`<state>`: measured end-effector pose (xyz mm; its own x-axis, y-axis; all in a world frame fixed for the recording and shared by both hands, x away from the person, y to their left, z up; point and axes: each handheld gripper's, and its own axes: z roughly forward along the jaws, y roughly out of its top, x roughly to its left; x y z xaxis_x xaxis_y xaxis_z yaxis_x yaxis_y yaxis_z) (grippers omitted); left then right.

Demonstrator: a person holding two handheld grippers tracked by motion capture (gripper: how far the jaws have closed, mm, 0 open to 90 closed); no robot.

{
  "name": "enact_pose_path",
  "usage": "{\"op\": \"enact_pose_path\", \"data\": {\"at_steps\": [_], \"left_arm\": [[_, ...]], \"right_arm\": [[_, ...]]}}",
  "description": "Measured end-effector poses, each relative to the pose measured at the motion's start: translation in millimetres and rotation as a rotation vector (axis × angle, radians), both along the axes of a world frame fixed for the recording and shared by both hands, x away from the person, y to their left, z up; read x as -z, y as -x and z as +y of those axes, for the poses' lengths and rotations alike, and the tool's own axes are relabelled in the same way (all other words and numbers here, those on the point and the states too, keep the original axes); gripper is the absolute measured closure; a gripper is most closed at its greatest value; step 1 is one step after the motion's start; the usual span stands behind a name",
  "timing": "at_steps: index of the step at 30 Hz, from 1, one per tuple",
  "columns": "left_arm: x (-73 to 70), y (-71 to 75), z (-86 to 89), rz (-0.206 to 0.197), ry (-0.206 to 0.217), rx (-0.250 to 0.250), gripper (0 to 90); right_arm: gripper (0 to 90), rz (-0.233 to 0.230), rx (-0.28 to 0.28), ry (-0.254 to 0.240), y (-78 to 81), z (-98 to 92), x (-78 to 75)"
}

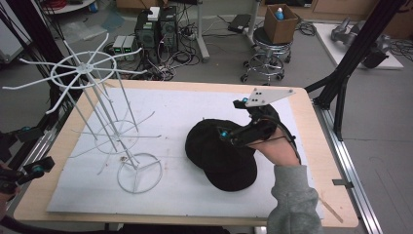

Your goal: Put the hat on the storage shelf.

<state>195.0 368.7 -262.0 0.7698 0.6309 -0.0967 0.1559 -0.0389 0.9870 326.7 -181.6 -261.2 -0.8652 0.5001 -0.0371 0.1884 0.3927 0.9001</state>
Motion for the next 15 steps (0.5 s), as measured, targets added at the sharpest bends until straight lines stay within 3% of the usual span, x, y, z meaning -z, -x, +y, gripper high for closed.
{"op": "enact_pose_path", "data": {"at_steps": [4, 11, 15], "left_arm": [[1.8, 4.0, 2.5, 0.007, -0.006, -0.011, 1.8], [2.7, 9.8, 4.9, 0.006, -0.007, -0.023, 1.8], [3.2, 9.6, 3.9, 0.010, -0.013, -0.023, 1.8]], "right_arm": [[1.4, -0.001, -0.021, 0.022, -12.3, 15.9, 1.8], [1.4, 0.019, -0.014, 0.051, -32.5, 22.6, 14.3], [1.4, -0.010, -0.026, 0.063, -36.2, 23.6, 17.8]]}}
